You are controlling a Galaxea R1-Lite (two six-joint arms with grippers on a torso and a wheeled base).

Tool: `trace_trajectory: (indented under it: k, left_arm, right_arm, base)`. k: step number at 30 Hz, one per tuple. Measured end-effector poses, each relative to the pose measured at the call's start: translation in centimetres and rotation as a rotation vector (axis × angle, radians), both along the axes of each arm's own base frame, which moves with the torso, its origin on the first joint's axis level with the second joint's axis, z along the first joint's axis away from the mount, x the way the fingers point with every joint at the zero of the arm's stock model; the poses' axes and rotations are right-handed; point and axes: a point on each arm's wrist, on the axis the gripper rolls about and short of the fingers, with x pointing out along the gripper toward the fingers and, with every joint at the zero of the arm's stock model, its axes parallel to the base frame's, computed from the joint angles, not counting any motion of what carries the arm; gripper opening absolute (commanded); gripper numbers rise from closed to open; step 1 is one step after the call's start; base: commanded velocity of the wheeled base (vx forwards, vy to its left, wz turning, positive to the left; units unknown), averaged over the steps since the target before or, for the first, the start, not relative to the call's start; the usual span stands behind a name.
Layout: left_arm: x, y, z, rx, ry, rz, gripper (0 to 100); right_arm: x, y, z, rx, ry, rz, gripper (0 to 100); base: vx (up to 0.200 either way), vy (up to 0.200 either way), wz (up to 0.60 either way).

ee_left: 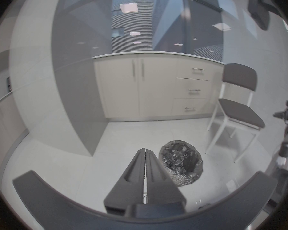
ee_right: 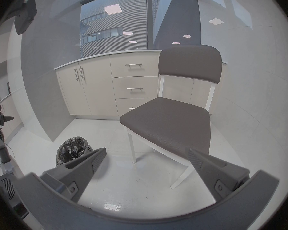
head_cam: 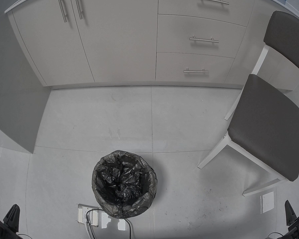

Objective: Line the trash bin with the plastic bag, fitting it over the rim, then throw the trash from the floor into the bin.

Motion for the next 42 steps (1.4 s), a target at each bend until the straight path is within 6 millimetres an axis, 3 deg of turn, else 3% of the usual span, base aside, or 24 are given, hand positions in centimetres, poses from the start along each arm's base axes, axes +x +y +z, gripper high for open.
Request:
trace_trajectory:
  k: [5, 12, 23, 30, 42]
  left_arm:
    - [-0.03, -0.21, 0.01, 0.003, 0.0, -0.093, 0]
    - [-0.04, -0.07, 0.06, -0.088, 0.007, -0.029, 0]
    - [-0.03, -0.17, -0.03, 0.2, -0.012, -0.078, 0]
    - [0.22, -0.07, -0.08, 0.041, 0.011, 0.014, 0]
    - [0.24, 0.06, -0.21, -0.023, 0.0, 0.018, 0]
  right_arm:
    - [0.0, 0.0, 0.0, 0.001, 0.0, 0.001, 100]
    - [0.01, 0.0, 0.01, 0.002, 0.0, 0.001, 100]
    - [0.01, 0.0, 0.02, 0.003, 0.0, 0.001, 100]
    - [0.01, 0.0, 0.02, 0.004, 0.0, 0.001, 100]
    - [0.01, 0.0, 0.02, 0.005, 0.0, 0.0, 100]
  base:
    - [0.0, 0.0, 0.0]
    - [0.0, 0.0, 0.0]
    - [0.0, 0.0, 0.0]
    - [0.0, 0.0, 0.0]
    - [0.0, 0.0, 0.0]
